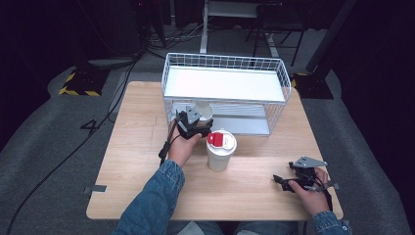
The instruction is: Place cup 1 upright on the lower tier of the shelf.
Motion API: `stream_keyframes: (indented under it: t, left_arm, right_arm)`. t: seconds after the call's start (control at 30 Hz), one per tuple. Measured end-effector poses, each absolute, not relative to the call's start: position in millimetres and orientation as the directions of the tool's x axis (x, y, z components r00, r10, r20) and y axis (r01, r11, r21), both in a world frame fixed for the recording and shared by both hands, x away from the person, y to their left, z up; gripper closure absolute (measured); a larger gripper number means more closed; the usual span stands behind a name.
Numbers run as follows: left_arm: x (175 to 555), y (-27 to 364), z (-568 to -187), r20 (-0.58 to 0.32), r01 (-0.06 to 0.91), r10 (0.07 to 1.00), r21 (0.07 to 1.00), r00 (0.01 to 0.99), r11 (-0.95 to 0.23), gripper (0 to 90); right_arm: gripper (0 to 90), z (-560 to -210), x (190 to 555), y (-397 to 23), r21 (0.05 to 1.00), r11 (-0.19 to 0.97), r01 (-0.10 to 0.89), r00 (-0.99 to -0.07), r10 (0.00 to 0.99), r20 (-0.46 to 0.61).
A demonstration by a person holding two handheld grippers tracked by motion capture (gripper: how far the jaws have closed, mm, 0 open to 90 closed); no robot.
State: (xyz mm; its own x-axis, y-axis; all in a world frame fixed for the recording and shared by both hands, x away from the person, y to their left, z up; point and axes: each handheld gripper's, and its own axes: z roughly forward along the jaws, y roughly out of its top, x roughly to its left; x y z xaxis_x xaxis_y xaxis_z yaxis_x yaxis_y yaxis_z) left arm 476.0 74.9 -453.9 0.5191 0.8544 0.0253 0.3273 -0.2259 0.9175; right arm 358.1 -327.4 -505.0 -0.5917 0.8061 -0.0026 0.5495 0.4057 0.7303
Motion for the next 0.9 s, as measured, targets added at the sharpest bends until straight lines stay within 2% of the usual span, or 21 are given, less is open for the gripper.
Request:
stream_keyframes:
  t: [0.3, 0.73, 0.9]
  left_arm:
    - [489.1, 68.5, -460.5, 0.01, 0.322, 0.86, 0.925, 0.509, -0.201, 21.4]
    - [505.6, 63.9, -470.4, -0.016, 0.376, 0.88, 0.907, 0.474, -0.187, 21.0]
    - [506.0, 64.2, -469.9, -0.015, 0.378, 0.886, 0.908, 0.463, -0.182, 15.2]
  right_arm:
    - [11.4, -505.1, 358.1, -327.4, 0.731, 0.406, 0.549, -0.592, 0.806, -0.003]
    - [11.4, -505.0, 358.1, -327.4, 0.73, 0.406, 0.549, -0.592, 0.806, -0.003]
    - [11.4, -505.0, 358.0, -327.3, 0.73, 0.406, 0.55, -0.592, 0.806, -0.002]
